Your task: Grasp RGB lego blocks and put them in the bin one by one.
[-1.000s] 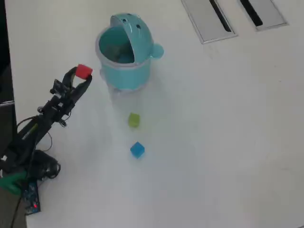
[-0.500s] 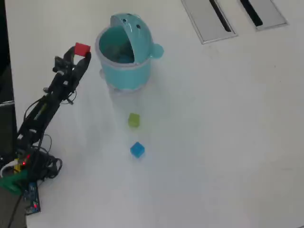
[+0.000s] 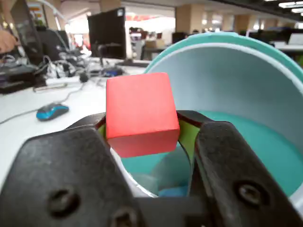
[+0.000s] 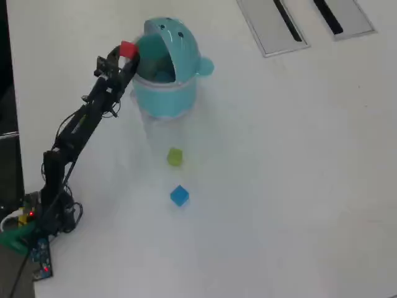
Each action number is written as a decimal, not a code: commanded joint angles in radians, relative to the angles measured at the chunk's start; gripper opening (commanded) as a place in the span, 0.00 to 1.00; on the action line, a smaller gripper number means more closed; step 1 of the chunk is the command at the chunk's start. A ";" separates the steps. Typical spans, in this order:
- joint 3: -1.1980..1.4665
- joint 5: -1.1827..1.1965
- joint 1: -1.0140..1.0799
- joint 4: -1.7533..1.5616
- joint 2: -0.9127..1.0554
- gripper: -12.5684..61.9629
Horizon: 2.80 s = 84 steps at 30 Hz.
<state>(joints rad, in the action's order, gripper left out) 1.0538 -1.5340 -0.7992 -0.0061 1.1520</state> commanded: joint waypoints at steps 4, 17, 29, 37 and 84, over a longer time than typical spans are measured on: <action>-0.209 -0.014 0.038 -0.009 -0.058 0.37; -0.319 -0.014 0.098 0.025 -0.138 0.55; 0.011 -0.086 0.101 0.083 0.098 0.61; 0.206 -0.127 0.173 0.066 0.268 0.63; 0.900 -0.083 0.558 0.224 0.497 0.63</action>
<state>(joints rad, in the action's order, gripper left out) 1.9911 -1.6168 -0.2424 0.2592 1.6475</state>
